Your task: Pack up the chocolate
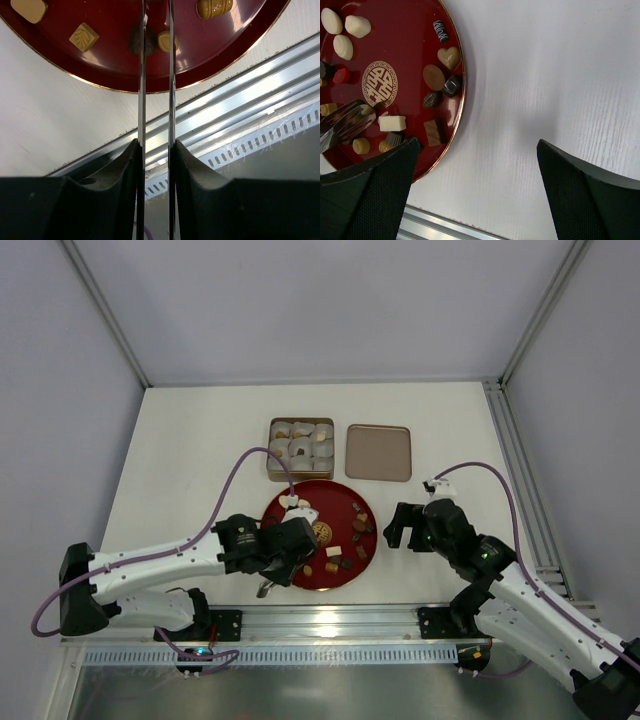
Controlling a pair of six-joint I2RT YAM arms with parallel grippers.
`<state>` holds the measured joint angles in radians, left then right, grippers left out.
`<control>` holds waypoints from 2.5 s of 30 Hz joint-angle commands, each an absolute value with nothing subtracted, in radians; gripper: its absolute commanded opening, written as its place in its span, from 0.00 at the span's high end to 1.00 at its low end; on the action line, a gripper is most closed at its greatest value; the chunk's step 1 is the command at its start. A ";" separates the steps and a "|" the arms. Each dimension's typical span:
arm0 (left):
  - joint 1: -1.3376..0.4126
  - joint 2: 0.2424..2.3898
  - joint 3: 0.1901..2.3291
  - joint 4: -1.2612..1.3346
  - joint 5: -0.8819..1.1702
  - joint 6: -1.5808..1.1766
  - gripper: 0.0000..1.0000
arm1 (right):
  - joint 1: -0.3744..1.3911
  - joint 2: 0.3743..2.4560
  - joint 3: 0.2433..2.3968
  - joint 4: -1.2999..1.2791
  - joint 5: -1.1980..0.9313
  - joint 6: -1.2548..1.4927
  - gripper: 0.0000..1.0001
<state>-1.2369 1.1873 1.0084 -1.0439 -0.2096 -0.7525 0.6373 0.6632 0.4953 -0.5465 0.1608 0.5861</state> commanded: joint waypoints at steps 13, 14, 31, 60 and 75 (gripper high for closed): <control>-1.244 1.169 1.055 -1.054 -0.267 -0.769 0.83 | 0.634 0.644 0.494 -0.520 0.156 0.601 0.00; -1.244 1.164 1.057 -1.054 -0.271 -0.770 0.83 | 0.634 0.644 0.494 -0.522 0.156 0.601 0.00; -1.241 1.178 1.169 -1.097 -0.356 -0.750 0.86 | 0.634 0.653 0.497 -0.523 0.156 0.603 0.00; -0.758 1.707 1.746 -0.965 -0.253 -0.391 0.86 | 0.634 0.655 0.502 -0.526 0.160 0.606 0.00; -0.709 1.904 1.885 -0.996 -0.229 -0.337 0.83 | 0.634 0.655 0.495 -0.520 0.158 0.604 0.00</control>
<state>-0.7174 1.8946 1.8507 -1.0023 -0.2413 -0.3656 0.6373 0.6590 0.4934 -0.5465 0.1566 0.5945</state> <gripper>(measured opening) 0.289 0.996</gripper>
